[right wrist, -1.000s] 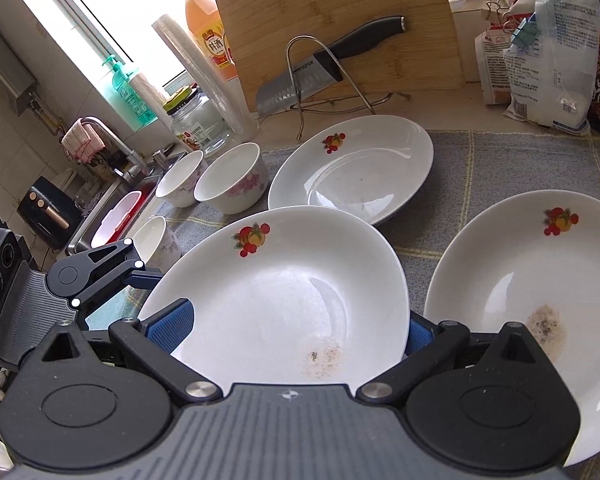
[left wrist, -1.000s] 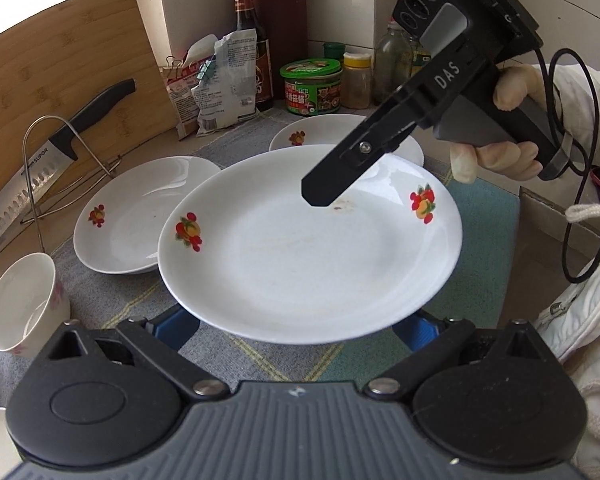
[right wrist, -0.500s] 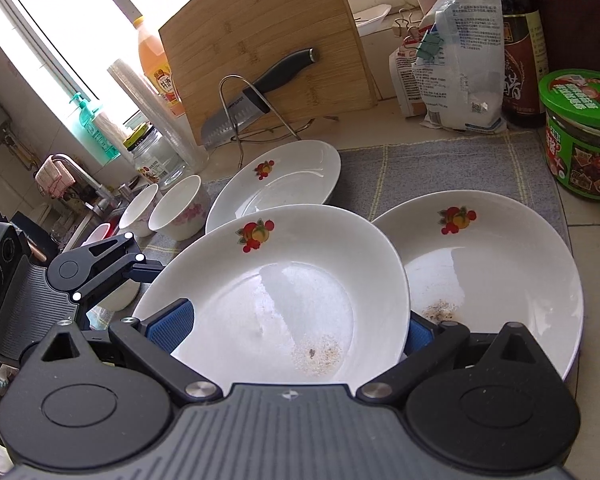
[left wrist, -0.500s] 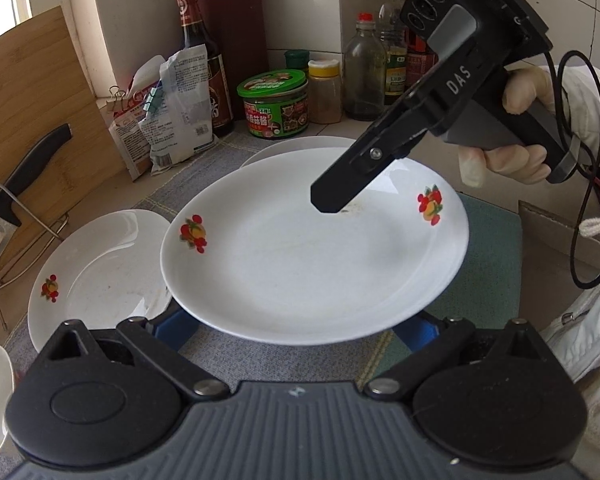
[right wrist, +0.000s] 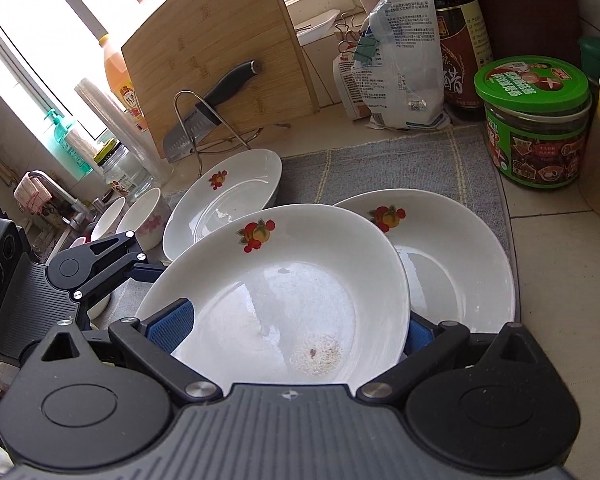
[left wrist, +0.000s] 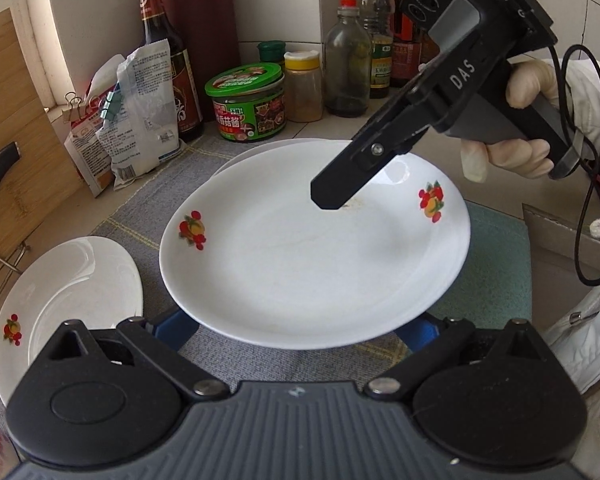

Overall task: Organize plates and bowls
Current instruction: 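Lower the held flower-print plate onto the white plate by the green jar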

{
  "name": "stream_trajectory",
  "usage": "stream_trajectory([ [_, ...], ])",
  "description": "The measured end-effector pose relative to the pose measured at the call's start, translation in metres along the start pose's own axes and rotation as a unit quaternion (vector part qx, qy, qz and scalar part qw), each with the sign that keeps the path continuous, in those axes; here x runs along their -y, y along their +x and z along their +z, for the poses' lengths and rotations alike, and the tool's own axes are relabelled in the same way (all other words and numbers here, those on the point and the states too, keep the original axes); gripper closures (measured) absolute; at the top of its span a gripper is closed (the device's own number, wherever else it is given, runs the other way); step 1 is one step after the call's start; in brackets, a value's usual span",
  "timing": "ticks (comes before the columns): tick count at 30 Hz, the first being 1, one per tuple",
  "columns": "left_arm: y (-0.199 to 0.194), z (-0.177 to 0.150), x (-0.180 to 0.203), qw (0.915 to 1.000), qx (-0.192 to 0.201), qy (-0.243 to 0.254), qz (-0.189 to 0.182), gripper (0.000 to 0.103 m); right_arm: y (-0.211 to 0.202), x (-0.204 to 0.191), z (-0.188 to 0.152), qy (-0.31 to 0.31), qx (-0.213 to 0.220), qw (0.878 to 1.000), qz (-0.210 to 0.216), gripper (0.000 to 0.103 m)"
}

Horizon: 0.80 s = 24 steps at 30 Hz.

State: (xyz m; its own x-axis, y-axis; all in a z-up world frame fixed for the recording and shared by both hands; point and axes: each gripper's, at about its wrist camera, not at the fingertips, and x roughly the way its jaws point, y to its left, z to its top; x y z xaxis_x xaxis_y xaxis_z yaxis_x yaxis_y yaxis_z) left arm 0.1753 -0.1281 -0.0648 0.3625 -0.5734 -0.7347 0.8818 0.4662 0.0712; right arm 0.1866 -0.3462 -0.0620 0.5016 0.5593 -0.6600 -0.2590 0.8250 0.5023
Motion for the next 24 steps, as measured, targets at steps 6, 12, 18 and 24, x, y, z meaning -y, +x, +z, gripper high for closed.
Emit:
stream_trajectory([
  [6,0.01,0.007,-0.002,1.0,-0.005,0.003,-0.007,0.002,-0.001,0.01,0.001,0.008,0.001,1.0,-0.004,0.0],
  [12,0.018,0.01,-0.003,0.9999,-0.012,0.003,-0.012,0.002,0.001,0.017,0.001,0.012,0.001,1.0,-0.006,0.0],
  [18,0.022,0.011,-0.004,0.9998,-0.014,0.005,-0.013,0.002,0.003,0.022,0.0,0.018,0.0,1.0,-0.007,0.0],
  [24,0.027,0.014,-0.005,0.9997,-0.019,0.008,-0.016,0.002,0.003,0.026,0.0,0.023,-0.001,1.0,-0.01,0.0],
])
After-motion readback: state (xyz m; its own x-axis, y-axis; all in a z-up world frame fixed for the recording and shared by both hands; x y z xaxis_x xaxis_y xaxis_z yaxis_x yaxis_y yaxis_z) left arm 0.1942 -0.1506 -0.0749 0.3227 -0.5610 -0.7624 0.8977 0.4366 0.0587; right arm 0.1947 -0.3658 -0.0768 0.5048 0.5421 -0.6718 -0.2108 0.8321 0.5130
